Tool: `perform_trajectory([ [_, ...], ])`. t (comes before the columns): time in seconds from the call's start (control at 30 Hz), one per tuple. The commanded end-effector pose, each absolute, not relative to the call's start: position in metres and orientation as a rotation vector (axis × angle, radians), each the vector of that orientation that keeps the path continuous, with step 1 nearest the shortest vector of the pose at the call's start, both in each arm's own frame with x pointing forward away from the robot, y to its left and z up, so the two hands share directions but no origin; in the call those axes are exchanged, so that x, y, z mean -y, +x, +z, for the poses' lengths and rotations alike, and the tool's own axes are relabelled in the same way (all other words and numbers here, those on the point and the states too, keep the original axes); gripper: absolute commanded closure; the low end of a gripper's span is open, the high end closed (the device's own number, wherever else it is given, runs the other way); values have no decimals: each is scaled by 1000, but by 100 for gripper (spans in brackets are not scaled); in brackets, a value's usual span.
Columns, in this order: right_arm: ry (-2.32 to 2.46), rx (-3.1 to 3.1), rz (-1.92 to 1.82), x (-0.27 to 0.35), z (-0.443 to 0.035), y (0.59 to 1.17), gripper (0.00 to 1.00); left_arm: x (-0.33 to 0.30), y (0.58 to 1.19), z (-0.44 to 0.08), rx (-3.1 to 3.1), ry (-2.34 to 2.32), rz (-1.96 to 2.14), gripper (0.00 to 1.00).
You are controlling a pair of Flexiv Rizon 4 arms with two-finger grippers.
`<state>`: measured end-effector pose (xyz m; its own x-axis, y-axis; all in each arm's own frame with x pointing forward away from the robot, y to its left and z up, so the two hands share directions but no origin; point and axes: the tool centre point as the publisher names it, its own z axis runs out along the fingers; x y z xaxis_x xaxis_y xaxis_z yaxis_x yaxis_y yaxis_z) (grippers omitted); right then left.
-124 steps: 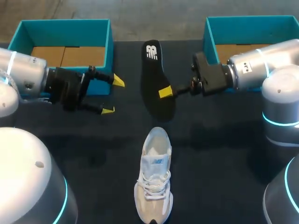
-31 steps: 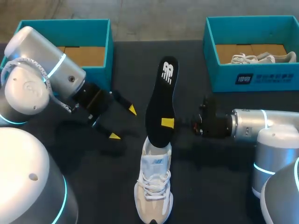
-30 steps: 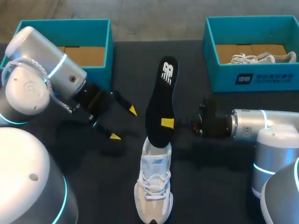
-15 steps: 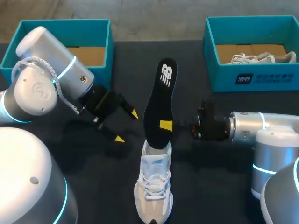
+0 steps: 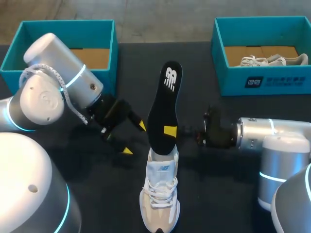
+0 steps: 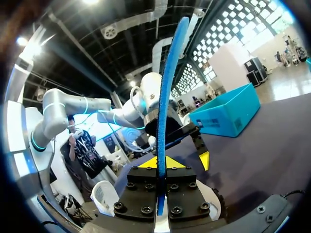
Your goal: Take the shoe out of the shoebox, open the shoe tongue, remove and reinsert the insole, then place the shoe into the shoebox
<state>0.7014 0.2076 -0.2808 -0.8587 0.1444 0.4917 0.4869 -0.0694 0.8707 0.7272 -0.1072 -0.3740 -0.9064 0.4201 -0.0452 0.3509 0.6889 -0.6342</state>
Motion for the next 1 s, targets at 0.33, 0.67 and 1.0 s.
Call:
perform_trajectory([
  [0.33, -719, 1979, -2027, -213, -284, 699, 100, 108, 725, -374, 2794, -631, 1017, 0],
  [0.67, -749, 2002, -2049, -213, -282, 698, 100, 108, 725, -374, 2794, -631, 1017, 0],
  [1.0, -808, 2013, -2073, -211, -285, 694, 100, 108, 725, -374, 2794, -631, 1017, 0],
])
